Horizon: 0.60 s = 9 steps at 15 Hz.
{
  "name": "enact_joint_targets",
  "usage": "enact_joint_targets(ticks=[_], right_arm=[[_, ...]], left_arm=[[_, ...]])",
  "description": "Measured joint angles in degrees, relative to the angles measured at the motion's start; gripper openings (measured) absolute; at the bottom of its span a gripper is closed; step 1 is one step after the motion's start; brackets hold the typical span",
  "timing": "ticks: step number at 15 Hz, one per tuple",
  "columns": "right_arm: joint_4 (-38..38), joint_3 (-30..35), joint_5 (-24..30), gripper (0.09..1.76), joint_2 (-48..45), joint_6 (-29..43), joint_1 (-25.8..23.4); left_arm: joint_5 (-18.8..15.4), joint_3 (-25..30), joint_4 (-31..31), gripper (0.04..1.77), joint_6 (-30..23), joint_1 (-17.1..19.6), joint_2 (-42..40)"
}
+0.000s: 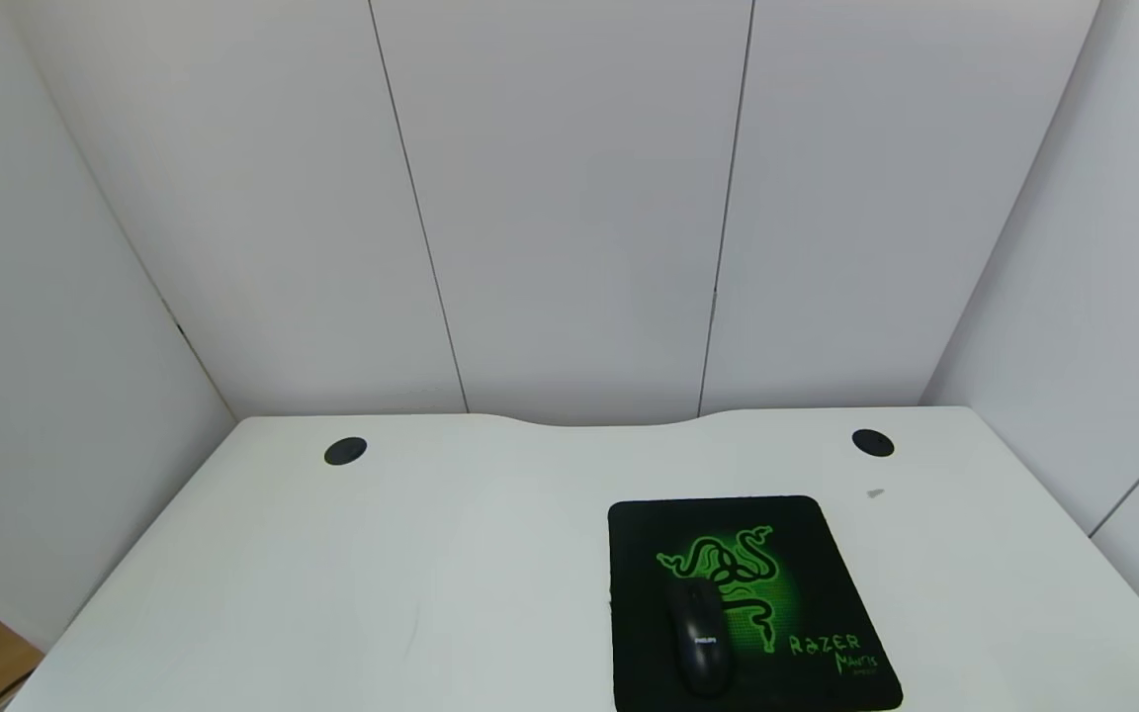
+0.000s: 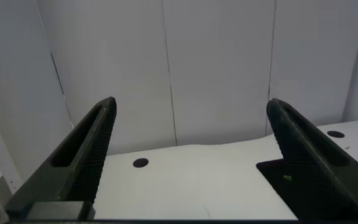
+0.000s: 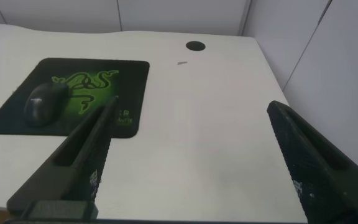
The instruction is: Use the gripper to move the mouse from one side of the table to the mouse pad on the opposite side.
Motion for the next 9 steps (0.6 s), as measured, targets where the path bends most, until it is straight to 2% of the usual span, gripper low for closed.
enact_joint_targets(ticks=[3,7,9], right_arm=[[-0.02,0.0,0.0,1.71,0.0,0.02,0.0],[0.0,0.0,0.0,1.71,0.0,0.0,0.0],[-0.02,0.0,0.0,1.71,0.0,0.0,0.0]], left_arm=[[1.84,7.25,-4.6,1.72,-0.33,0.0,-1.27],[3.6,22.61,-12.75,1.72,0.11,0.0,-1.56],[4.11,27.1,-10.97,1.72,-0.18,0.0,-1.58]])
